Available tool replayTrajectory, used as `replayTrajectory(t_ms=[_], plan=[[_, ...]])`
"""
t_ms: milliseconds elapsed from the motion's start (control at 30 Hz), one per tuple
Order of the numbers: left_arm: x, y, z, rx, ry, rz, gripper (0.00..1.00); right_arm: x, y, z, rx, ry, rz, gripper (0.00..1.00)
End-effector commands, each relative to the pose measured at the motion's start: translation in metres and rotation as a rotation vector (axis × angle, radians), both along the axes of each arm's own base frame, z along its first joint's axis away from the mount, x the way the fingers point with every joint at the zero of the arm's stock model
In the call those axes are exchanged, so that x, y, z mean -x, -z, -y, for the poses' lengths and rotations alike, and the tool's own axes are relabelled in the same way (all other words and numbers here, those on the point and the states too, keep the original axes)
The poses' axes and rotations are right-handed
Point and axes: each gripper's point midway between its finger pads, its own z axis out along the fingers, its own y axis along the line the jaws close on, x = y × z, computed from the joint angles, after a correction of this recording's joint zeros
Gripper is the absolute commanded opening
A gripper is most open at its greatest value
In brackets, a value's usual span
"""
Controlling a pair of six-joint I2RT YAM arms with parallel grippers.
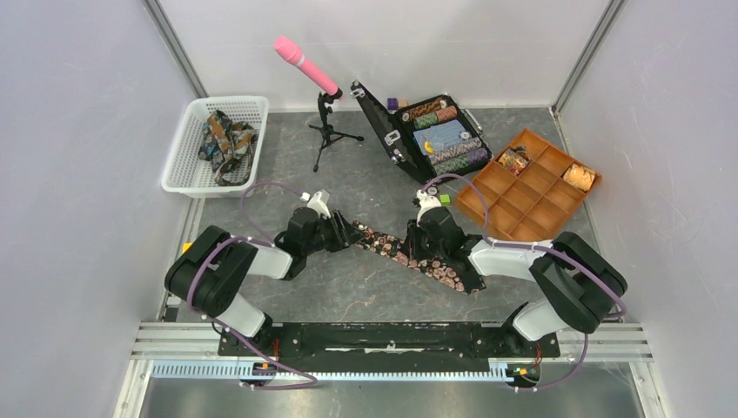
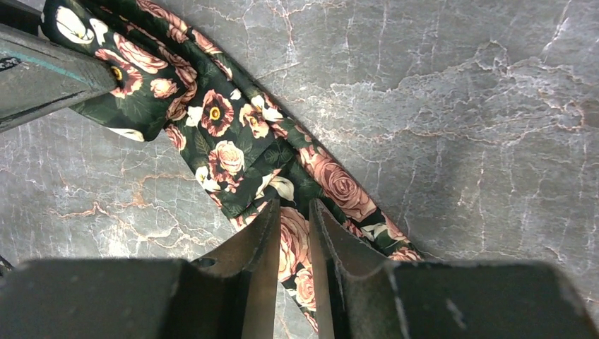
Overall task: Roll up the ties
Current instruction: Roll the tie at the center of the board.
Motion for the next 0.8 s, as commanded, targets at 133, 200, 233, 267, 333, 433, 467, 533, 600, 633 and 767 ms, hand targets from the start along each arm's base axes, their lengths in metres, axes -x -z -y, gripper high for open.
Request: replayTrajectory(t_ms=[133,200,233,267,333,433,467,533,600,633,767], plan=[[-0.008,-0.003,-0.009,-0.133,-0.044,0.069,0.47,0.016,0.006,0.008,0.023,-0.016,-0.04,0.28],[-0.009,-0.005,-0.01,-0.185,-0.044,0.087,0.47,0.015,0.004,0.007,0.021,-0.019,-0.036,0.28],[-0.009,-0.005,-0.01,-0.208,-0.045,0.093,0.47,0.015,0.003,0.007,0.021,-0.02,-0.033,0.28],[-0.009,-0.006,-0.011,-0.236,-0.048,0.1,0.47,0.015,0.003,0.007,0.02,-0.021,-0.032,0.28],[-0.008,-0.009,-0.01,-0.284,-0.043,0.118,0.46,0.015,0.001,0.007,0.019,-0.023,-0.027,0.28],[-0.011,-0.013,-0.013,-0.354,-0.065,0.142,0.46,0.015,0.0,0.007,0.019,-0.026,-0.026,0.29],[-0.01,-0.014,-0.013,-0.378,-0.067,0.148,0.46,0.015,0.0,0.007,0.019,-0.027,-0.025,0.28],[-0.01,-0.016,-0.013,-0.421,-0.067,0.165,0.45,0.015,-0.001,0.007,0.018,-0.025,-0.022,0.29],[-0.01,-0.016,-0.013,-0.47,-0.072,0.179,0.45,0.015,-0.003,0.007,0.012,-0.027,-0.019,0.29],[-0.011,-0.016,-0.014,-0.493,-0.078,0.184,0.43,0.015,-0.004,0.006,0.009,-0.031,-0.017,0.3],[-0.01,-0.011,-0.018,-0.592,-0.084,0.195,0.41,0.014,-0.014,0.0,-0.02,-0.053,0.003,0.31]])
